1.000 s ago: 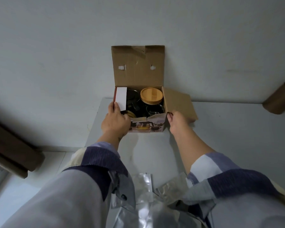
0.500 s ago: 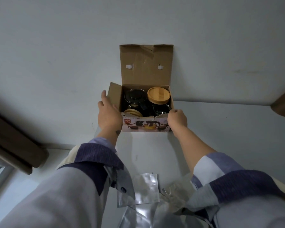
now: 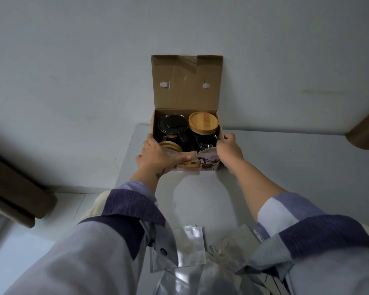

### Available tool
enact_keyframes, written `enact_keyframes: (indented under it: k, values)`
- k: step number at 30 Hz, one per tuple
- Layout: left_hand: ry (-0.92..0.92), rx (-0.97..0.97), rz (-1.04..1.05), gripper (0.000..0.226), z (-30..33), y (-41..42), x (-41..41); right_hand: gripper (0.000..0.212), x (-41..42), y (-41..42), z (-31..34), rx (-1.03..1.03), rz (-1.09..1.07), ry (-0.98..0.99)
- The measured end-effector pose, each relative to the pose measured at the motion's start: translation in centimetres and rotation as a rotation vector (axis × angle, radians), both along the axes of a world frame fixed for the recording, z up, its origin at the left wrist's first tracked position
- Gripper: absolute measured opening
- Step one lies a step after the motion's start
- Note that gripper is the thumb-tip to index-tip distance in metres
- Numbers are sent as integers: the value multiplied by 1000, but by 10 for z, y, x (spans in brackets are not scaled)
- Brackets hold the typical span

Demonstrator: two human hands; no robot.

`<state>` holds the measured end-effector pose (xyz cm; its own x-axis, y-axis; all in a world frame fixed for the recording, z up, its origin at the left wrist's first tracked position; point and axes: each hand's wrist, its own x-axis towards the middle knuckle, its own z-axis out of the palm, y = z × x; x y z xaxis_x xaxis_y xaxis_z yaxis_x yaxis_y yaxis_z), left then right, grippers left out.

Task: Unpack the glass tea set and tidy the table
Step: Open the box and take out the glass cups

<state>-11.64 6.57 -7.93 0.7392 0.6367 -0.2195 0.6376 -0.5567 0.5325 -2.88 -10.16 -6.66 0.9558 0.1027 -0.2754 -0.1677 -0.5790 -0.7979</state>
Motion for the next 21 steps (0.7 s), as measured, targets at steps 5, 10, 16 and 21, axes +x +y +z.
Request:
enact_keyframes:
  k: [5, 10, 16, 21]
  values:
    - [56, 104, -1, 128, -2, -1, 3, 43, 29, 4, 18, -384, 131, -460]
    - [85, 171, 24, 115, -4, -2, 6, 63, 57, 27, 22, -669, 517, -506]
    - [79, 185, 47, 108, -4, -3, 7, 69, 79, 39, 20, -780, 592, -380]
    - [87, 200, 51, 105, -4, -4, 6, 65, 76, 44, 18, -810, 543, -483]
